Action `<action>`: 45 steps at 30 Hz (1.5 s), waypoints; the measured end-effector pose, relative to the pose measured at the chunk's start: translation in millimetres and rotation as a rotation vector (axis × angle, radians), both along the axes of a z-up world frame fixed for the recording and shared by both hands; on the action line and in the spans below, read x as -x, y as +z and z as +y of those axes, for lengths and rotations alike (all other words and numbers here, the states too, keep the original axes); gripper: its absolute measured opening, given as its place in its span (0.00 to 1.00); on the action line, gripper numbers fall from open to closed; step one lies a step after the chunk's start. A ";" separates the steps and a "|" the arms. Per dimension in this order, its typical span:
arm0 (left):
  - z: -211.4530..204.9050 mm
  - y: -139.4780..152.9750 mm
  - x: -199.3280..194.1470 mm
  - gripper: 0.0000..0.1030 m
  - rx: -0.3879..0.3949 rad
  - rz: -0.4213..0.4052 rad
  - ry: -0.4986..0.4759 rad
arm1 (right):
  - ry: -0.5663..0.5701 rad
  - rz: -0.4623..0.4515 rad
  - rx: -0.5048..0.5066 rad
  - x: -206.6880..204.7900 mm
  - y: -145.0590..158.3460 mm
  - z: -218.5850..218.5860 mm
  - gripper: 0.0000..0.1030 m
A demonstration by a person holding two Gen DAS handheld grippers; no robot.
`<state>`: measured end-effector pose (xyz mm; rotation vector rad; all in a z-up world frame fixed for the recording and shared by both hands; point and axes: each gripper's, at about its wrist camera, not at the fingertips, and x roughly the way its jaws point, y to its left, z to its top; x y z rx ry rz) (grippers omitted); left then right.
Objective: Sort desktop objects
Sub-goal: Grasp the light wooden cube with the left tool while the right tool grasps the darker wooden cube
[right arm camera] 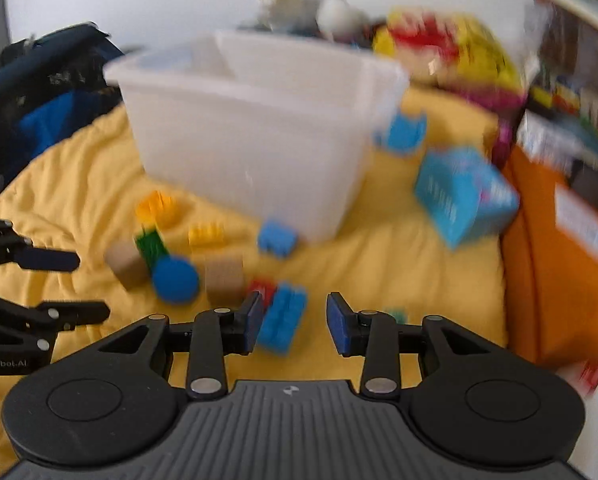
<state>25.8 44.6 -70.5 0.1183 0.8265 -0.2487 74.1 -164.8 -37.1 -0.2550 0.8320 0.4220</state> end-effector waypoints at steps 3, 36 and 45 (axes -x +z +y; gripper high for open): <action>1.2 -2.6 -11.8 0.55 0.005 0.007 0.030 | -0.050 0.052 -0.035 -4.8 -14.1 -2.0 0.39; -4.9 -16.1 49.0 0.32 -0.007 0.071 -0.053 | 0.155 0.009 -0.035 -7.4 -19.1 49.8 0.32; -9.3 -22.8 48.9 0.33 -0.001 0.082 -0.066 | 0.120 0.106 -0.045 42.2 -18.8 12.7 0.32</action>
